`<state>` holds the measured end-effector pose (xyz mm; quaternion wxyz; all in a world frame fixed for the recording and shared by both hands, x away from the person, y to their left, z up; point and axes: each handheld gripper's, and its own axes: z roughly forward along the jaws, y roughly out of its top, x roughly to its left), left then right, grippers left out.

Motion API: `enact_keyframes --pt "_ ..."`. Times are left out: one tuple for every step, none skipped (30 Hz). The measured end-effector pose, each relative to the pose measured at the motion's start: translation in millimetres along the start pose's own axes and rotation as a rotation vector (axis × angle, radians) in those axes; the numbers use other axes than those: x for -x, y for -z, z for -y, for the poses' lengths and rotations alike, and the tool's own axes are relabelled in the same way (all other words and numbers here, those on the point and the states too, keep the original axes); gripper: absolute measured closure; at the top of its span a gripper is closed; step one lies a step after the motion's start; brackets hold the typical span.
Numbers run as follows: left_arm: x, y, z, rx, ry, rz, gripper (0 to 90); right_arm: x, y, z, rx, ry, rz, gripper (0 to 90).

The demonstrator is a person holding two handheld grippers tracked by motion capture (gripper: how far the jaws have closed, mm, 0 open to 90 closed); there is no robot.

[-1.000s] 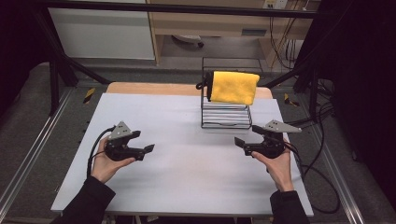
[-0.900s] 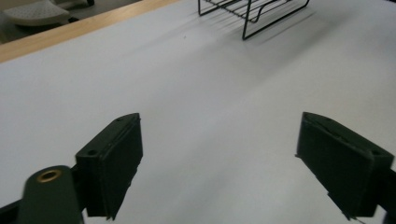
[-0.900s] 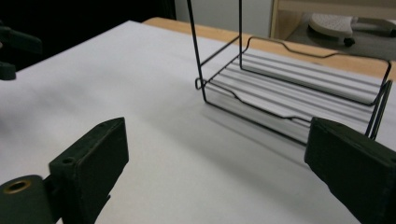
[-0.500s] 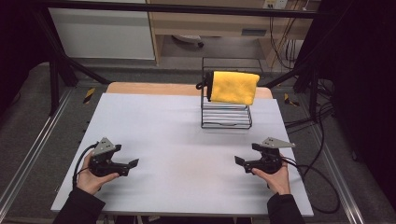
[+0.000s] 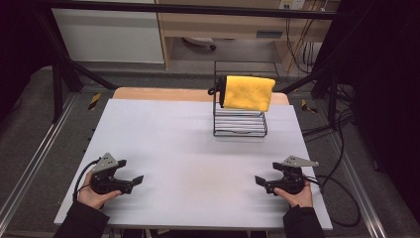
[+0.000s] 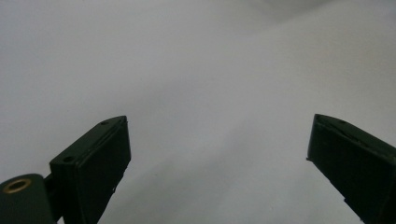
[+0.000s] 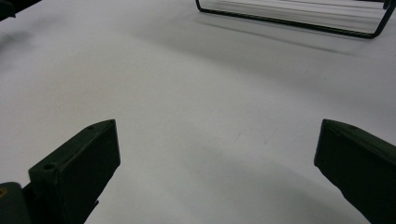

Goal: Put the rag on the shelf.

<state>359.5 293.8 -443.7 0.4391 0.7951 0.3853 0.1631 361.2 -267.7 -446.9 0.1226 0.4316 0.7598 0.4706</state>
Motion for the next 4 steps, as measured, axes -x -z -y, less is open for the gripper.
enact_keyframes --pt "0.2 -0.2 0.2 0.000 0.001 0.002 6.0 0.2 0.0 0.3 -0.003 -0.001 0.000 0.9" --pt "0.5 0.0 0.2 0.000 0.001 0.002 6.0 0.2 -0.1 0.5 -0.007 -0.001 0.001 0.8" --pt "0.7 0.2 0.0 0.000 0.000 0.002 6.0 0.1 -0.1 0.6 -0.007 -0.001 0.001 0.9" --pt "0.8 0.3 -0.1 -0.002 -0.001 0.002 6.0 -0.1 -0.1 0.6 -0.007 -0.002 -0.001 0.9"
